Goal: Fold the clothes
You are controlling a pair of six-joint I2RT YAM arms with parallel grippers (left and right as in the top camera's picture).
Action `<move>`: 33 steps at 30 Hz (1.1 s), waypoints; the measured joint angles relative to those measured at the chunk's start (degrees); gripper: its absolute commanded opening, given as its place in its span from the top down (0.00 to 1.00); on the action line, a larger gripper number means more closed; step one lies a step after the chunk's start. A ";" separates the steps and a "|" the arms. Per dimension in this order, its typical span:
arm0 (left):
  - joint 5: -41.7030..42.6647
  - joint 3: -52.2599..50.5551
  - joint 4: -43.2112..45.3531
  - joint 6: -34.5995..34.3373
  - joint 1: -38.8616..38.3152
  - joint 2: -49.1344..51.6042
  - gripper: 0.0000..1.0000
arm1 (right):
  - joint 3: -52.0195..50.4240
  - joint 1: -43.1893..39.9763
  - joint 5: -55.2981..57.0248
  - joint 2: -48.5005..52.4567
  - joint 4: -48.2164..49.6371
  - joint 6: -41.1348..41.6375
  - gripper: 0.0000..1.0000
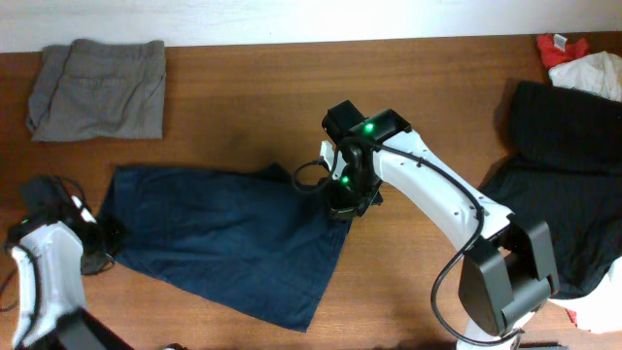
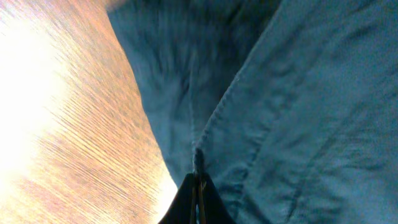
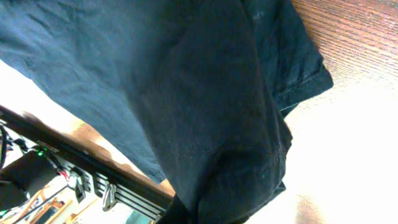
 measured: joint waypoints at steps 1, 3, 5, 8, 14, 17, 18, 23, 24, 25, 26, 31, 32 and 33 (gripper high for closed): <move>0.02 1.14 -0.09 -0.04 0.00 -1.60 0.99 | 0.13 0.00 -0.11 -0.15 -0.24 -0.04 0.96; -0.02 3.39 -0.07 -0.22 0.00 -4.50 0.99 | 0.28 0.17 -0.33 -0.48 -0.76 -0.02 0.96; 0.00 5.70 -0.04 -0.26 0.00 -7.28 0.99 | 0.37 1.11 -0.35 -0.68 -0.98 -0.04 0.96; -0.02 7.15 0.28 -0.42 0.00 -9.01 0.99 | 0.37 4.07 -0.33 -0.79 -1.11 -0.04 0.96; -4.35 7.21 0.42 -0.50 0.00 -8.94 0.99 | 0.37 14.58 -0.28 -0.79 1.05 0.98 0.96; -7.98 7.21 2.08 -1.09 0.00 -8.50 0.99 | 0.33 17.90 0.59 -0.79 3.45 2.93 0.96; -9.07 7.21 2.89 -1.20 0.00 -8.33 0.99 | 0.22 19.19 1.33 -0.79 4.13 4.02 0.96; -13.44 7.21 6.36 -1.55 0.00 -8.24 0.94 | -0.52 22.21 5.75 -0.81 4.35 7.50 0.96; -14.25 7.21 6.51 -1.66 0.00 -8.24 0.94 | -0.52 22.25 6.56 -0.85 4.44 8.04 0.96; -14.99 7.21 6.60 -1.75 0.00 -8.22 0.94 | -0.52 22.34 7.61 -0.85 4.50 8.79 0.96; -15.52 7.21 6.71 -1.75 0.00 -8.22 0.94 | -0.52 22.34 8.22 -0.85 4.50 9.09 0.96; -17.92 7.21 7.17 -1.77 0.00 -8.22 0.93 | -1.42 22.43 9.66 -0.98 4.83 10.27 0.96; -18.12 7.21 7.19 -1.75 0.00 -8.22 0.93 | -2.25 22.47 9.68 -1.05 5.33 10.32 0.96; -18.29 7.21 7.28 -1.75 0.00 -8.22 0.94 | -2.99 22.53 9.66 -1.11 5.86 10.38 0.96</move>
